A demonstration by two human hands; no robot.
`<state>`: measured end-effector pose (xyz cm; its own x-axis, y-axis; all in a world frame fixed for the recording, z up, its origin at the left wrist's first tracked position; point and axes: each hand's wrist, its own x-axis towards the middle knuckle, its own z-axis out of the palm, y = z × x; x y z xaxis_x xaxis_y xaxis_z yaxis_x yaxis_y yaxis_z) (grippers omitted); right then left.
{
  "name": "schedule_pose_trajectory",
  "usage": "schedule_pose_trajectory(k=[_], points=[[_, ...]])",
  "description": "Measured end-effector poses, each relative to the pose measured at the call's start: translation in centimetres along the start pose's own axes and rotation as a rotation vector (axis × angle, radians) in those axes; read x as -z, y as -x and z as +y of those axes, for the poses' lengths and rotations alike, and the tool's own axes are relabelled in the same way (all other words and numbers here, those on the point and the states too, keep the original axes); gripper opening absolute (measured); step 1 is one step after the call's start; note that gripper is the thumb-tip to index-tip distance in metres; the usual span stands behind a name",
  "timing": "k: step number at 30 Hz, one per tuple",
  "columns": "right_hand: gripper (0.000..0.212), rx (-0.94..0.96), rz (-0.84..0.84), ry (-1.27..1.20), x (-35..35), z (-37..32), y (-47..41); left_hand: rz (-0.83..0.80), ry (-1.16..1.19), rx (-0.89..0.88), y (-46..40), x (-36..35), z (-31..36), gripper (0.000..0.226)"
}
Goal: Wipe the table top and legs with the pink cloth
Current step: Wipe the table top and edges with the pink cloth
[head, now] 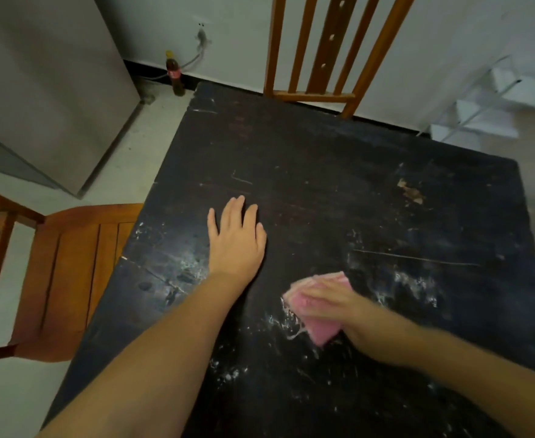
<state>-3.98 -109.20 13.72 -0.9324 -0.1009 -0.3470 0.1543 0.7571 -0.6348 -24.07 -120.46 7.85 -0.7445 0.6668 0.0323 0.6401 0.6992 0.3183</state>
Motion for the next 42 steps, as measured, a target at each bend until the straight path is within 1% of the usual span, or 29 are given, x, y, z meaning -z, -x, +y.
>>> schedule_pose_trajectory(k=[1, 3, 4, 6, 8, 10, 11, 13, 14, 15, 16, 18, 20, 21, 23, 25, 26, 28, 29, 31, 32, 33, 34, 35, 36, 37, 39, 40, 42], points=[[0.048, 0.003, 0.061, -0.068, 2.2, -0.3, -1.4, 0.003, -0.019, -0.005, 0.0, 0.0, 0.2, 0.052], [0.049, -0.024, 0.321, -0.051, 7.1, 1.3, -5.8, 0.004, -0.038, -0.017, 0.1, 0.0, 0.3, 0.056], [0.050, -0.093, 0.423, -0.008, 9.5, 2.6, -8.3, 0.009, -0.049, -0.017, 0.1, -0.1, 0.3, 0.056], [0.054, -0.276, 0.513, 0.068, 12.4, 6.3, -12.0, 0.015, -0.058, -0.011, 0.1, -0.1, 0.2, 0.056], [0.059, -0.357, 0.477, 0.126, 11.9, 9.0, -13.1, 0.027, -0.050, -0.010, 0.1, -0.2, 0.2, 0.052], [0.058, -0.271, 0.457, 0.190, 8.7, 9.0, -11.1, 0.029, -0.042, -0.012, 0.1, -0.3, 0.1, 0.048], [0.057, -0.204, 0.451, 0.159, 6.6, 8.1, -9.2, 0.031, -0.045, -0.013, 0.1, -0.3, 0.2, 0.048], [0.062, -0.139, 0.340, 0.082, 1.9, 5.2, -4.3, 0.028, -0.050, -0.010, 0.0, -0.1, 0.3, 0.054], [0.068, -0.122, 0.239, 0.044, -0.3, 3.5, -1.6, 0.020, -0.051, -0.010, 0.0, -0.1, 0.4, 0.054], [0.072, -0.110, 0.189, 0.000, -2.2, 2.0, 0.6, 0.009, -0.052, -0.012, 0.1, 0.0, 0.4, 0.051], [0.070, -0.066, 0.122, -0.011, -2.8, 0.7, 2.3, 0.005, -0.052, -0.015, 0.1, 0.0, 0.5, 0.047], [0.046, 0.015, 0.144, -0.055, -0.3, 0.2, 2.4, 0.007, -0.048, -0.014, 0.2, 0.0, 0.4, 0.042], [0.049, -0.025, 0.361, -0.020, 5.3, 1.5, -0.1, 0.021, -0.042, -0.015, 0.2, 0.0, 0.4, 0.041], [0.049, -0.102, 0.473, 0.005, 8.0, 3.3, -1.7, 0.032, -0.042, -0.018, 0.3, 0.0, 0.5, 0.041], [0.050, -0.339, 0.613, 0.045, 12.2, 8.4, -4.4, 0.043, -0.043, -0.011, 0.2, 0.0, 0.5, 0.041], [0.055, -0.511, 0.620, 0.045, 13.0, 11.9, -5.8, 0.048, -0.045, -0.002, 0.2, -0.1, 0.5, 0.042], [0.056, -0.532, 0.602, 0.057, 12.2, 12.2, -6.3, 0.052, -0.043, -0.005, 0.2, -0.2, 0.5, 0.042], [0.050, -0.395, 0.581, 0.054, 8.7, 10.6, -5.7, 0.051, -0.034, -0.012, 0.2, -0.2, 0.5, 0.041], [0.046, -0.321, 0.551, 0.036, 6.1, 9.1, -4.3, 0.047, -0.033, -0.012, 0.2, -0.2, 0.5, 0.040], [0.046, -0.221, 0.455, -0.068, 0.4, 6.0, -0.3, 0.035, -0.041, -0.002, 0.3, 0.0, 0.6, 0.041], [0.050, -0.184, 0.404, -0.117, -2.1, 4.3, 1.8, 0.027, -0.043, 0.009, 0.4, 0.0, 0.7, 0.042], [0.061, -0.169, 0.330, -0.151, -3.8, 2.6, 4.0, 0.022, -0.041, 0.023, 0.4, 0.1, 1.0, 0.043], [0.067, -0.122, 0.248, -0.138, -4.6, 1.6, 5.6, 0.018, -0.039, 0.037, 0.4, 0.0, 1.4, 0.043], [0.063, -0.073, 0.237, -0.181, -4.1, 1.3, 6.5, 0.015, -0.038, 0.044, 0.3, 0.0, 2.1, 0.043], [0.052, -0.055, 0.259, -0.230, -2.5, 1.6, 6.5, 0.016, -0.034, 0.031, 0.2, -0.1, 3.0, 0.043], [0.045, -0.083, 0.337, -0.201, -0.1, 2.3, 6.0, 0.019, -0.021, -0.004, 0.2, -0.4, 4.4, 0.044], [0.047, -0.207, 0.499, -0.075, 6.0, 5.1, 3.4, 0.026, 0.025, -0.096, 0.3, -1.2, 7.9, 0.052], [0.049, -0.218, 0.584, -0.034, 8.9, 7.4, 2.2, 0.030, 0.044, -0.122, 0.4, -1.7, 9.7, 0.053], [0.051, -0.345, 0.652, 0.017, 13.1, 11.3, 0.0, -0.002, 0.054, -0.118, 0.8, -3.2, 12.2, 0.046]])
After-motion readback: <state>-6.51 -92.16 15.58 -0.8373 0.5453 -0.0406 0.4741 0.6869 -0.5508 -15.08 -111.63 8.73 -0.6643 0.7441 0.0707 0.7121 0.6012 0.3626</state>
